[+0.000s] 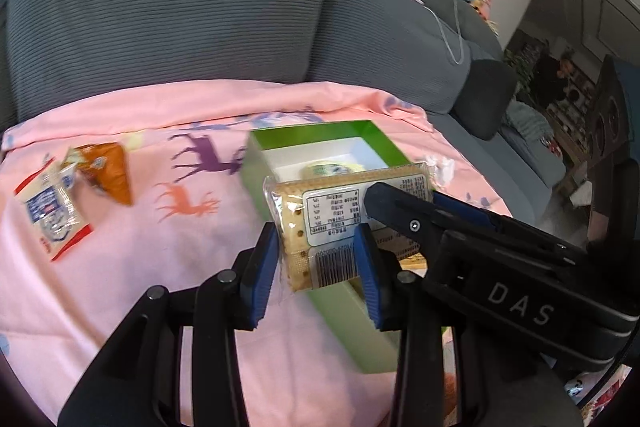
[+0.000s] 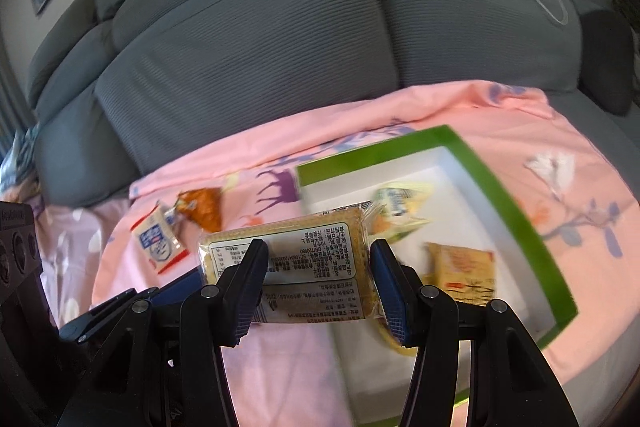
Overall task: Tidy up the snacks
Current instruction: 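Carry the cracker packet into the green box and open the right gripper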
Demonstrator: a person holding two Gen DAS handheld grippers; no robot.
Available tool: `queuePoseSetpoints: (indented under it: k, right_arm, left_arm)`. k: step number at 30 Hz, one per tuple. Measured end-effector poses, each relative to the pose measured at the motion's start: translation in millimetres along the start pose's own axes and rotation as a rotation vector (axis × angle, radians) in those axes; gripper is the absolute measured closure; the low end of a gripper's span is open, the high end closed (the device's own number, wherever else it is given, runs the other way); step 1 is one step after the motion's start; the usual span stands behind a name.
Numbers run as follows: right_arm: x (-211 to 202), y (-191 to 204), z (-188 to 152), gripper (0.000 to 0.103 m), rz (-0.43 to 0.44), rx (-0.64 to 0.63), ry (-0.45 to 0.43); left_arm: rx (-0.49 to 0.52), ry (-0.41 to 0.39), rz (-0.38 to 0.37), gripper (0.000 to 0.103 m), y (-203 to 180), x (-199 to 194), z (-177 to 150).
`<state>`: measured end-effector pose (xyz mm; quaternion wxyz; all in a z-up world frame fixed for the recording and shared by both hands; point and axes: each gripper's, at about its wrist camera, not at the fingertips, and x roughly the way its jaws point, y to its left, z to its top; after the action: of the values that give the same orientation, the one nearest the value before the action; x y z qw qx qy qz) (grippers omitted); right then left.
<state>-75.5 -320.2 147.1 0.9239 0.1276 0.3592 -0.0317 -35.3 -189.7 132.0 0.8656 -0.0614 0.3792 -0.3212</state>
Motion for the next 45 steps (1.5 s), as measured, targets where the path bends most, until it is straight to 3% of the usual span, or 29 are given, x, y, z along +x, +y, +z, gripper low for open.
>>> queuePoseSetpoints:
  k: [20, 30, 45]
  right_arm:
    - [20.3, -102.2, -1.9, 0.047, -0.090, 0.271, 0.077]
    - [40.0, -124.1, -9.4, 0.047, -0.119, 0.334, 0.146]
    - [58.5, -135.3, -14.0, 0.047, -0.172, 0.366, 0.198]
  left_arm:
    - [0.092, 0.177, -0.061, 0.064, -57.6, 86.3, 4.3]
    - [0.101, 0.255, -0.052, 0.064, -61.5, 112.9, -2.3]
    - [0.112, 0.267, -0.013, 0.062, -64.5, 123.3, -1.9]
